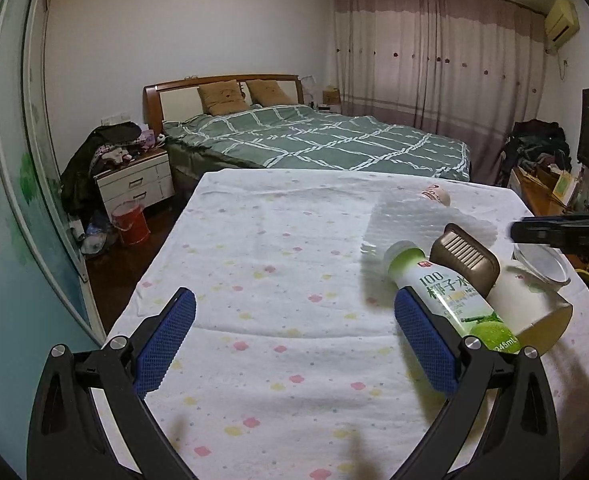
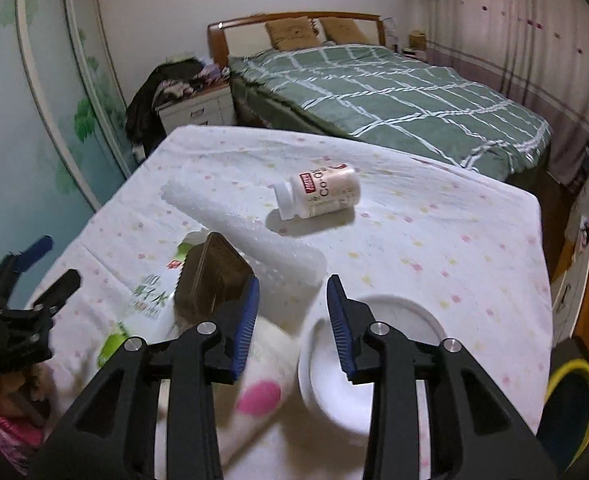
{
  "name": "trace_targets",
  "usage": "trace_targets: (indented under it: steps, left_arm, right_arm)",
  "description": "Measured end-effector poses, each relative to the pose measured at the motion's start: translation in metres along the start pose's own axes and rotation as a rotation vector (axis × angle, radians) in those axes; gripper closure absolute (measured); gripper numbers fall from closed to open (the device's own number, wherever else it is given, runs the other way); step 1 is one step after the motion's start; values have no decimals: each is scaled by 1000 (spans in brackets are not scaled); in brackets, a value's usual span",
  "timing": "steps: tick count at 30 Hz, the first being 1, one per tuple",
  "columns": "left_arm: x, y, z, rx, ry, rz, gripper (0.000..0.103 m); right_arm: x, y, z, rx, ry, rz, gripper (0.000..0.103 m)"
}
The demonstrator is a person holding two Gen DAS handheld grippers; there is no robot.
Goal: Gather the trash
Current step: 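Grasp the white foam net sleeve with the right tool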
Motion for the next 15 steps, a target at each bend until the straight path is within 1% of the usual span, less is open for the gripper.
trace_targets:
  steps: [3, 5, 8, 10, 15]
  left_arm:
    - [4, 0, 1, -2, 4, 10, 5]
    - [4, 0, 3, -8, 4, 7, 5]
    - [2, 0, 4, -17, 6, -6, 5]
    - [1, 0, 3, -22, 7, -12, 5]
    - [5, 0, 4, -22, 8, -2, 5]
  right_arm:
    - [-5, -3, 15, -16, -1, -61, 59]
    - [-7, -3, 24, -24, 2, -102, 56]
    - [-12, -5, 32, -14, 10, -154, 49]
    - [-16, -6, 35, -9, 24, -188, 48]
    - [-21, -12, 44, -9, 22, -243, 48]
Point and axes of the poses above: each gripper's, at about its wrist camera, not at the fingertips, and z roughly the way its jaws point, x to its right, y to its underside, the point moved 1 cm from there along z, roughly the way its jaws point, and after that the axes turned 6 degrees about x, right-handed, at the moved point
